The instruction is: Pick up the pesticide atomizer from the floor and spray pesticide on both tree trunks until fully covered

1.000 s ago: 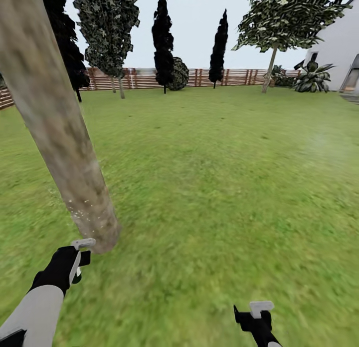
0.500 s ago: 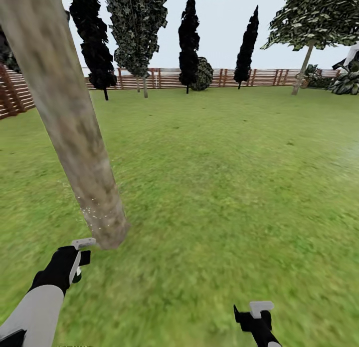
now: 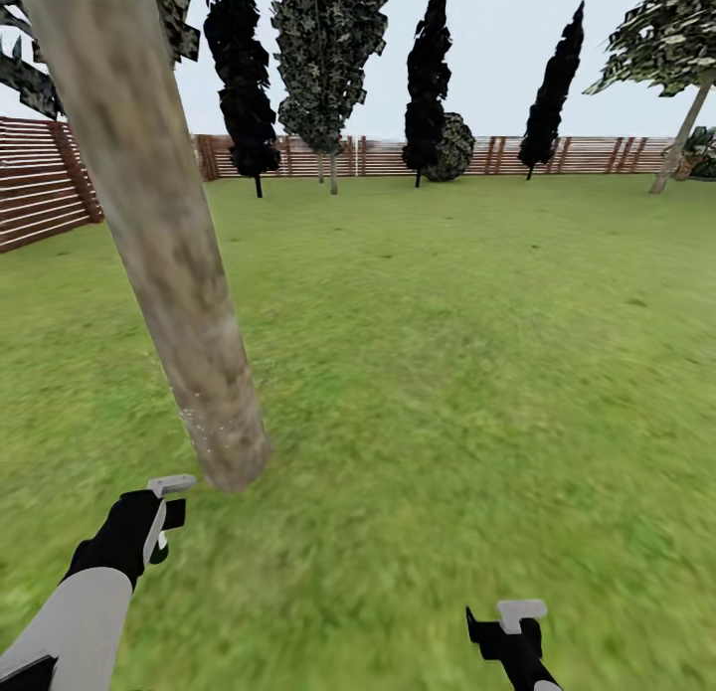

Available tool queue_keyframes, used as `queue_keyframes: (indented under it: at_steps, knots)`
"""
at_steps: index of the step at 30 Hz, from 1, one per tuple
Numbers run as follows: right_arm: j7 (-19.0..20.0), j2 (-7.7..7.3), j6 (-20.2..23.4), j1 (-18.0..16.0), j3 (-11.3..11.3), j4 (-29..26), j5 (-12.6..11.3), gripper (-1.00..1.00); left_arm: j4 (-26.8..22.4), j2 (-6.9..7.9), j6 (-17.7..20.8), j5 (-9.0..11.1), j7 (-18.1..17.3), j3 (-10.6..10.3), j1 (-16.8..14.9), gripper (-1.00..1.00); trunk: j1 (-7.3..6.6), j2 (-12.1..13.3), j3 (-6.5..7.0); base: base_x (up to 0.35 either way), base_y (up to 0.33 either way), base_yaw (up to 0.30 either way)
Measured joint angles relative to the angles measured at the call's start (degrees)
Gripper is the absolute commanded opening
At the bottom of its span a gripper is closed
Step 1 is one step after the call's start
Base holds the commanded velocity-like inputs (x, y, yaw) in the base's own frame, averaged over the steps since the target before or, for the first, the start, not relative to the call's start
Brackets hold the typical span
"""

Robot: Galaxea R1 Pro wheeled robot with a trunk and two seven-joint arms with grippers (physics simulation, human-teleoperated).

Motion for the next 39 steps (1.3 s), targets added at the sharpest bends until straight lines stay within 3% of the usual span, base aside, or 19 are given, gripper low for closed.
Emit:
queue_keyframes:
  at_steps: [13, 26, 39]
  knots:
    - [0.0, -0.01, 0.0, 0.0, 0.0, 0.0, 0.1, 1.0, 0.0, -0.15, 0.0, 0.0, 0.0, 0.0, 0.0, -1.0, 0.0, 0.0, 0.0, 0.138, -0.26, 0.011]
    - [0.0, 0.07, 0.0, 0.0, 0.0, 0.0, 0.1, 1.0, 0.1, -0.2, 0.0, 0.0, 0.0, -0.1, 0.0, -1.0, 0.0, 0.0, 0.0, 0.138, -0.26, 0.244]
    - [0.0, 0.08, 0.0, 0.0, 0.0, 0.0, 0.1, 1.0, 0.0, -0.19, 0.0, 0.0, 0.0, 0.0, 0.0, -1.0, 0.0, 0.0, 0.0, 0.138, -0.26, 0.026]
